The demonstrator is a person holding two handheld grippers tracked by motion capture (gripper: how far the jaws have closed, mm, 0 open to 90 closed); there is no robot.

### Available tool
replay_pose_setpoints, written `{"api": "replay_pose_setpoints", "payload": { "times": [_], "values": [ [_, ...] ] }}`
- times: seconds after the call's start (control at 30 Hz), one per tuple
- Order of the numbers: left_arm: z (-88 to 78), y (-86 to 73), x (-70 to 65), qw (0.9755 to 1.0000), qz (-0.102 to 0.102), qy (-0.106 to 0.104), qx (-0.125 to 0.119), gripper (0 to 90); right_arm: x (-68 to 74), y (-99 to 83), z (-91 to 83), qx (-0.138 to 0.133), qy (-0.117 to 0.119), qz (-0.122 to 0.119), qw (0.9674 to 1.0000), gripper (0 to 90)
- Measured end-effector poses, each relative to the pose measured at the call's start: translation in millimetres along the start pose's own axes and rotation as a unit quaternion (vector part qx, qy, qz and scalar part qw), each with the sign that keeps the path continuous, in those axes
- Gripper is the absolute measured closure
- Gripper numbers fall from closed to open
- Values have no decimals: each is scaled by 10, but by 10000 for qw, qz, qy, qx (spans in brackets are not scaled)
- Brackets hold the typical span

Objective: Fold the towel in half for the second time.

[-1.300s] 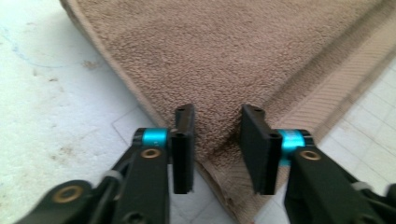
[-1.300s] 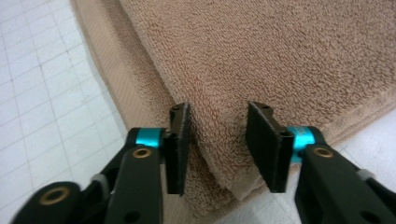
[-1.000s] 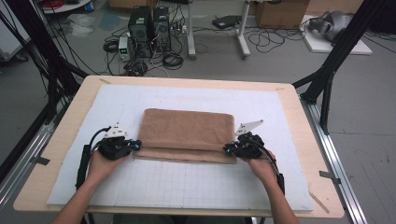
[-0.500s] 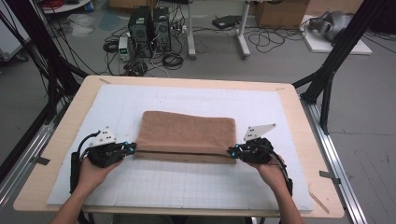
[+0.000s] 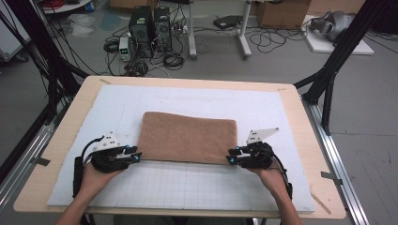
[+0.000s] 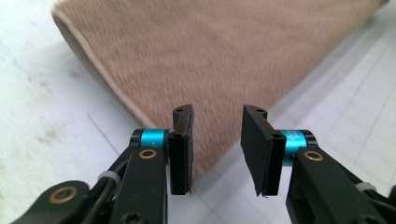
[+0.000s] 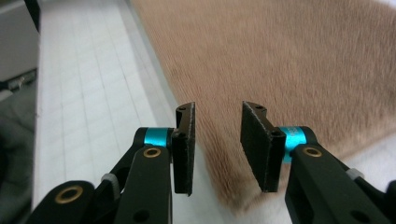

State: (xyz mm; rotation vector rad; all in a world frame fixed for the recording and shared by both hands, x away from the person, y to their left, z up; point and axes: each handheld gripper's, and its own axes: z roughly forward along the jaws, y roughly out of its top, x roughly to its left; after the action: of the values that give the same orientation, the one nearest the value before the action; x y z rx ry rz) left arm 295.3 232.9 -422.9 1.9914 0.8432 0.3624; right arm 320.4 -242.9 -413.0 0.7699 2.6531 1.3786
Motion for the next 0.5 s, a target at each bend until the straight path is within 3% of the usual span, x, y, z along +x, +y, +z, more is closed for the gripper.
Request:
{"api": "replay_pose_setpoints", "payload": {
  "times": [0.17, 0.33, 0.5],
  "values": [
    [169, -67, 13, 9986, 138, 172, 489, 661, -1, -38, 180, 507, -140, -31, 9986, 655],
    [159, -86, 2, 9991, 104, 169, 384, 669, -14, -117, 203, 519, -176, -87, 9985, 654],
    [151, 78, 51, 9997, 19, 206, 114, 670, -63, 107, 132, 276, -438, -180, 9985, 655]
  ]
}}
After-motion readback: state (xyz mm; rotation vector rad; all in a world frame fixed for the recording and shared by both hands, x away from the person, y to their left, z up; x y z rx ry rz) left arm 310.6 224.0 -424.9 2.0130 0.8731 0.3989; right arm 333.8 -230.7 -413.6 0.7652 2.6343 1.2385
